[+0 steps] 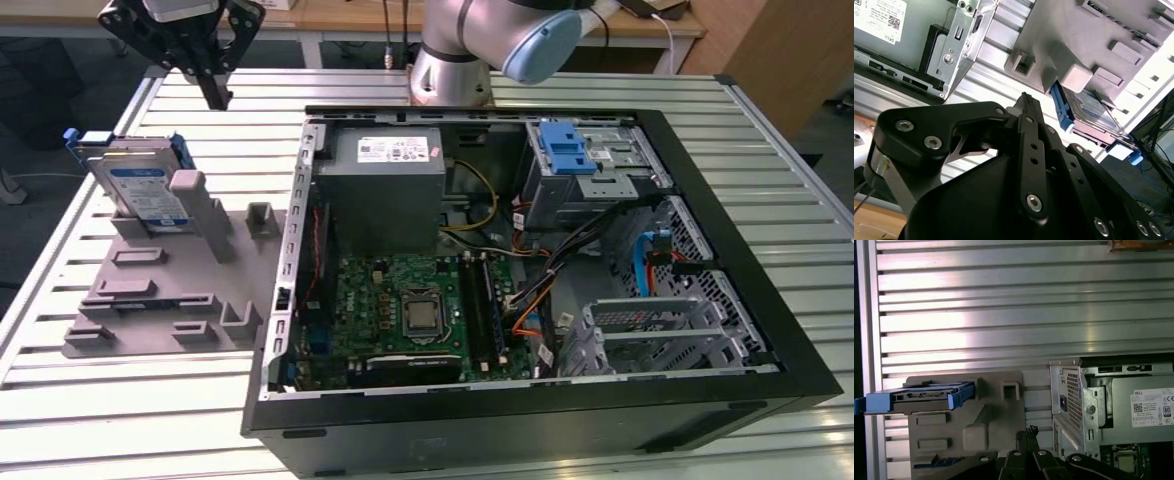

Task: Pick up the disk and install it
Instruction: 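Reach for the disk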

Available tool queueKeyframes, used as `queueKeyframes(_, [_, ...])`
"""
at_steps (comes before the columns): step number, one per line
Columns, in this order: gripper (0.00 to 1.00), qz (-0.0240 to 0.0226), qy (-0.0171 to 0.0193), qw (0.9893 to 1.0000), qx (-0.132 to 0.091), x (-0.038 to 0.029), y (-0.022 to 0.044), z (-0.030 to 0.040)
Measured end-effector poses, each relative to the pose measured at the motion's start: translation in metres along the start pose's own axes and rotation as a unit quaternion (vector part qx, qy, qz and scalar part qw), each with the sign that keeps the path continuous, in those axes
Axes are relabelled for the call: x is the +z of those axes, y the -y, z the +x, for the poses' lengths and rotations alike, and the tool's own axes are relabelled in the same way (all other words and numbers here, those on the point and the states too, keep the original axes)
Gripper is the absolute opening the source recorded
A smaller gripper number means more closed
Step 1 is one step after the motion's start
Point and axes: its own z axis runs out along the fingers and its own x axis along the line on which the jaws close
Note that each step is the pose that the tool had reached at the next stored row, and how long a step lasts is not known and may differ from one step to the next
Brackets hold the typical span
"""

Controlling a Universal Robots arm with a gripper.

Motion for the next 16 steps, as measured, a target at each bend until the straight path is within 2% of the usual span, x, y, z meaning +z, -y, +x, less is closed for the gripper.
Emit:
queueKeyframes(7, [0.11, 0.0, 0.0, 1.0, 0.0, 0.0, -0.0026, 0.008])
queueKeyframes(16, [0.11, 0.0, 0.0, 1.0, 0.0, 0.0, -0.0029, 0.0087])
